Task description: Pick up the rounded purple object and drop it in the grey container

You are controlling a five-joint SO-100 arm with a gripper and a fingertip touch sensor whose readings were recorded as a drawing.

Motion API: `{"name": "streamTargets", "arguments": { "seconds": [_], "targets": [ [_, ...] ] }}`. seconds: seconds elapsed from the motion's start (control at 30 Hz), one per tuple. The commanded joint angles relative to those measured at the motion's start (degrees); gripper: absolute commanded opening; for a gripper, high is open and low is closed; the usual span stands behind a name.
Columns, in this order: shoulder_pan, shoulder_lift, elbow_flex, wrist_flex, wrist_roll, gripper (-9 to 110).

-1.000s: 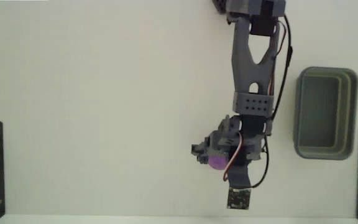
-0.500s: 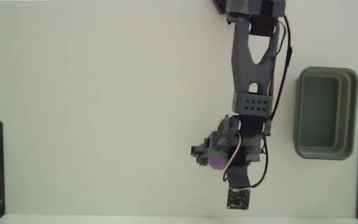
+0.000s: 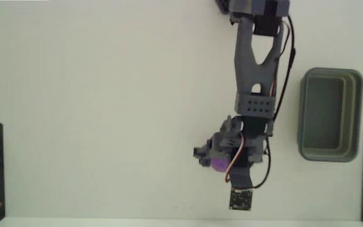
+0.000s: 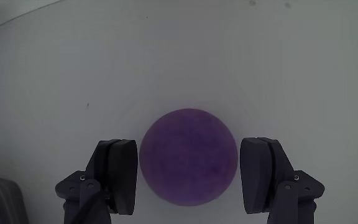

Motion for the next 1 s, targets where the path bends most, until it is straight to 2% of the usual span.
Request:
{"name": "streamTargets", "arguments": {
  "seconds": [0.0,0.97],
  "targets": [
    [0.47,2.0,0.46,-1.02,0.18,110],
    [0.47,1.72,4.05,-4.88,0.18,110]
  ]
}}
